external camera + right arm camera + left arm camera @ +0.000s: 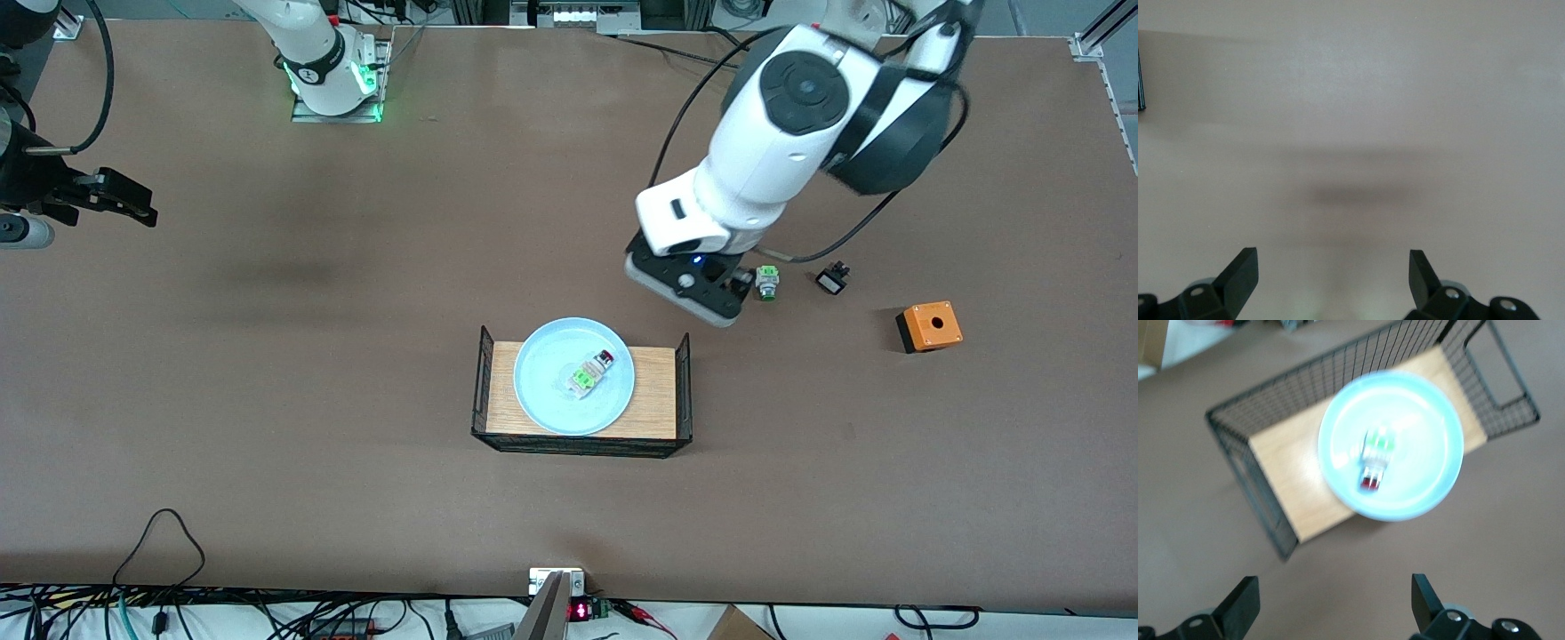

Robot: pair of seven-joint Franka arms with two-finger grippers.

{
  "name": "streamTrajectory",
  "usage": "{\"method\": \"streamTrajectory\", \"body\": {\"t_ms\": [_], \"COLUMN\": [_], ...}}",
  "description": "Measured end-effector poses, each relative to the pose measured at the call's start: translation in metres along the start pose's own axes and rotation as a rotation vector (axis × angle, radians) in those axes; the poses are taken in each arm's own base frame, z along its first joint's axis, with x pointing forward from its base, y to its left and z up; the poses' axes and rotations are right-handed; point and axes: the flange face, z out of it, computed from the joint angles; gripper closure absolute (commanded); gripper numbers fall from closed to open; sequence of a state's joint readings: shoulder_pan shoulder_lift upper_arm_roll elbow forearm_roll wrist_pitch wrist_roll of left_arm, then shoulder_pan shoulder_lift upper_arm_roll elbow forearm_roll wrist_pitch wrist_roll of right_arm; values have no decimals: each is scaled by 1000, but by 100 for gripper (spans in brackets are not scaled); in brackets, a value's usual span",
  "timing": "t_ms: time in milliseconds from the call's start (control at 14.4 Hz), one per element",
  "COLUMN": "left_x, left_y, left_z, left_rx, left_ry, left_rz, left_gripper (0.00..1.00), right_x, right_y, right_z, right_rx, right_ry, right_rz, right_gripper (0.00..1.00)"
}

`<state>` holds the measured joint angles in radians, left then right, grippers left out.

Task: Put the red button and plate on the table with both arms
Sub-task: 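Lower the left gripper and grasp the green-white button on the plate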

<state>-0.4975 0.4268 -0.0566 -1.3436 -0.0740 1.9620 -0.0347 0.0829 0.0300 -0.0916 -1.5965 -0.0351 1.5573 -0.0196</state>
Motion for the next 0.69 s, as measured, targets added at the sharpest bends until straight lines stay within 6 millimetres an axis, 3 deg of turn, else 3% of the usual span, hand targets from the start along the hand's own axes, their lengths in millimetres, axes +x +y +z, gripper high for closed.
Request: {"method": "streamTrajectory", "body": {"t_ms": [278, 486, 694], "left_x": [27, 34, 39], "left_y": [8, 30, 35], "left_z": [45, 85, 112], "left_rx": [-9, -19, -22], "left_ry": [84, 127, 171], "left_rz": [32, 59, 65], "left_gripper": [0, 0, 1], "right_x": [0, 0, 0], "right_y": [0, 0, 0], "right_z": [0, 0, 0], "right_rx": [0, 0, 0], "right_ry": [1, 1, 1], "right_rz": [0, 0, 0], "right_gripper": [0, 0, 0]}}
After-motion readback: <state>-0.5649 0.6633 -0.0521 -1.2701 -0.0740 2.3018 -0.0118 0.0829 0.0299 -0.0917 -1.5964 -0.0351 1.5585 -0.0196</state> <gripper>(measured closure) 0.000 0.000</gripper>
